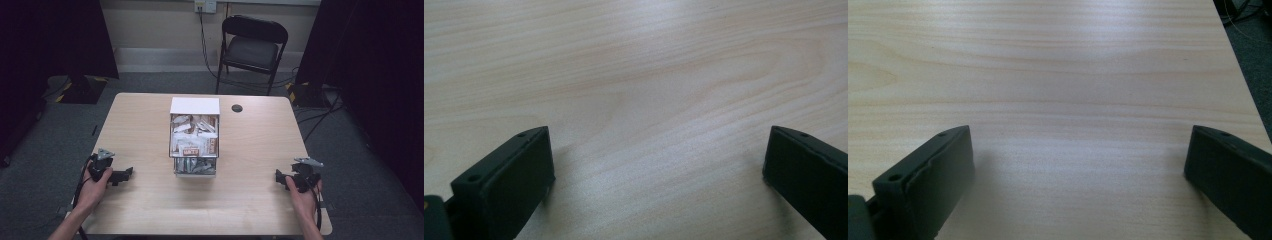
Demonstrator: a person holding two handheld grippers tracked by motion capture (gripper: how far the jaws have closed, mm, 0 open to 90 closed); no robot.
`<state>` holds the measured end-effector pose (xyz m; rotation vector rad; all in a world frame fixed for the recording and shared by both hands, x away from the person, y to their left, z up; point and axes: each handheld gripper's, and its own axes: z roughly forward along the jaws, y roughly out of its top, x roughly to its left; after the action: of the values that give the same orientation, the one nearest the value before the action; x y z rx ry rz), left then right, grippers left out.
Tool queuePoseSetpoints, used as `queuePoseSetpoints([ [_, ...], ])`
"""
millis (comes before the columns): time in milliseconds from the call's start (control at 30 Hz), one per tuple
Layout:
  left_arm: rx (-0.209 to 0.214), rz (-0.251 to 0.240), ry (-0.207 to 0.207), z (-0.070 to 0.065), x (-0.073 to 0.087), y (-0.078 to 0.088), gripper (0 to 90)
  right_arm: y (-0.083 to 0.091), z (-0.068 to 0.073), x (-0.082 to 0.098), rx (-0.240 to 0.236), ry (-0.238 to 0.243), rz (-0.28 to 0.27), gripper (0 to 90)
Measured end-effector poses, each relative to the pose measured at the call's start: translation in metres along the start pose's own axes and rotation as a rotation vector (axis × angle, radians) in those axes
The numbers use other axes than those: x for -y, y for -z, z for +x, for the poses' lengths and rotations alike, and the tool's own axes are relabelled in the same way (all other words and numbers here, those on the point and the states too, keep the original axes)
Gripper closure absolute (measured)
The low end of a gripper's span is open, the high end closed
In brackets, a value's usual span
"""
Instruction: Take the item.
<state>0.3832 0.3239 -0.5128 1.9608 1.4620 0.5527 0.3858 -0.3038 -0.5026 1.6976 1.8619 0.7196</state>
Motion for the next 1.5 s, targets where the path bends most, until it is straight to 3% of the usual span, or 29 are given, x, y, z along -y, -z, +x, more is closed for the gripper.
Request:
queuePoseSetpoints([
  [233, 0.0, 0.0, 0.0, 0.0, 0.0, 0.0, 0.0, 0.001, 0.001, 0.001, 0.007, -0.005, -0.001, 0.7],
  [333, 0.0, 0.0, 0.0, 0.0, 0.0, 0.0, 0.0, 0.003, 0.002, 0.0, -0.005, 0.004, -0.003, 7.4],
  [400, 0.0, 0.0, 0.0, 0.0, 0.0, 0.0, 0.0, 0.006, 0.003, -0.001, -0.009, 0.001, -0.003, 17.3],
  [467, 0.0, 0.0, 0.0, 0.0, 0.0, 0.0, 0.0, 0.008, 0.004, -0.002, -0.013, 0.021, -0.001, 14.2],
  [633, 0.0, 0.0, 0.0, 0.0, 0.0, 0.0, 0.0, 0.012, 0.008, -0.004, -0.029, 0.029, -0.015, 16.5],
  [900, 0.0, 0.0, 0.0, 0.0, 0.0, 0.0, 0.0, 0.025, 0.016, -0.011, -0.125, 0.025, -0.087, 22.9],
  [1167, 0.0, 0.001, 0.0, 0.0, 0.0, 0.0, 0.0, 0.035, 0.028, -0.017, -0.183, 0.071, -0.109, 30.4],
  [1233, 0.0, 0.0, 0.0, 0.0, 0.0, 0.0, 0.0, 0.038, 0.03, -0.019, -0.219, 0.064, -0.112, 33.7],
  [1500, 0.0, 0.001, 0.0, 0.0, 0.0, 0.0, 0.0, 0.049, 0.042, -0.025, -0.289, 0.104, -0.137, 40.2],
])
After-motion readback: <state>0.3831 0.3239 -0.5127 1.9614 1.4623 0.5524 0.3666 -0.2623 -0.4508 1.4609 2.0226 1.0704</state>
